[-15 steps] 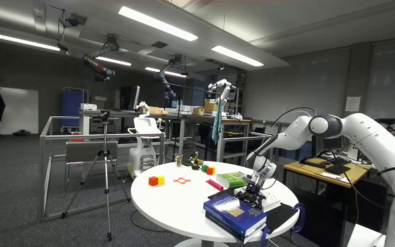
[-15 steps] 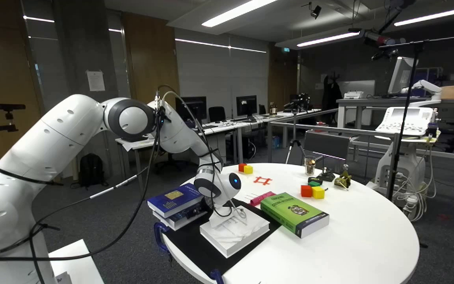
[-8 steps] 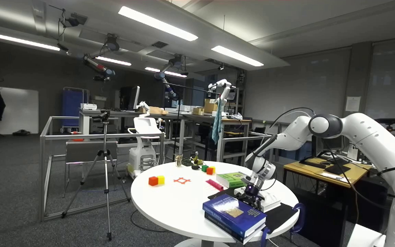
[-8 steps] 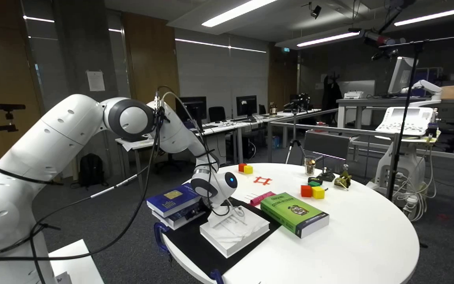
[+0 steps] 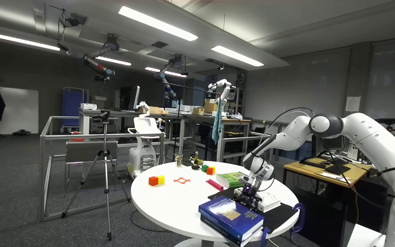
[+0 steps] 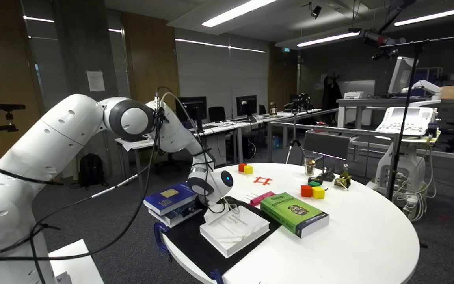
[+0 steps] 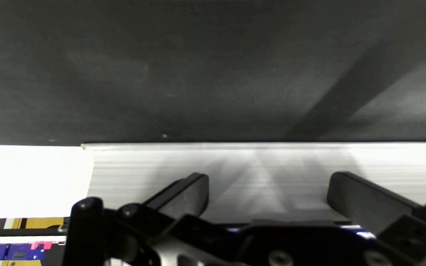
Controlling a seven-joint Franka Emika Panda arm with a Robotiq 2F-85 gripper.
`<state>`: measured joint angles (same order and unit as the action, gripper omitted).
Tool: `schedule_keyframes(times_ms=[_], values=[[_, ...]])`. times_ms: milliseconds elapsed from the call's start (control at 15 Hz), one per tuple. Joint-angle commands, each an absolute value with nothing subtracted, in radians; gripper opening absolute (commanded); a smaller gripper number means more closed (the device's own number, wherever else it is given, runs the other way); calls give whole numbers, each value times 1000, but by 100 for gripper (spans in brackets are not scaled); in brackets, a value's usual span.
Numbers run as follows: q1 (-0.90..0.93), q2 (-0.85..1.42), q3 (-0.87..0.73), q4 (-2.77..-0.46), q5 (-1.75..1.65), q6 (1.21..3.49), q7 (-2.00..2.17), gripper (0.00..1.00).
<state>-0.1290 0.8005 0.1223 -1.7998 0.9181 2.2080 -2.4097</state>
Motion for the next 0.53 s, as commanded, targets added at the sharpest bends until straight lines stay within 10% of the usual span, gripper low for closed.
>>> schedule_keyframes(times_ms=[0,467], values=[[-117,744,144,-1858,934,2240,-2428,100],[-82,694,126,-1898,892,2301,-2415,100]])
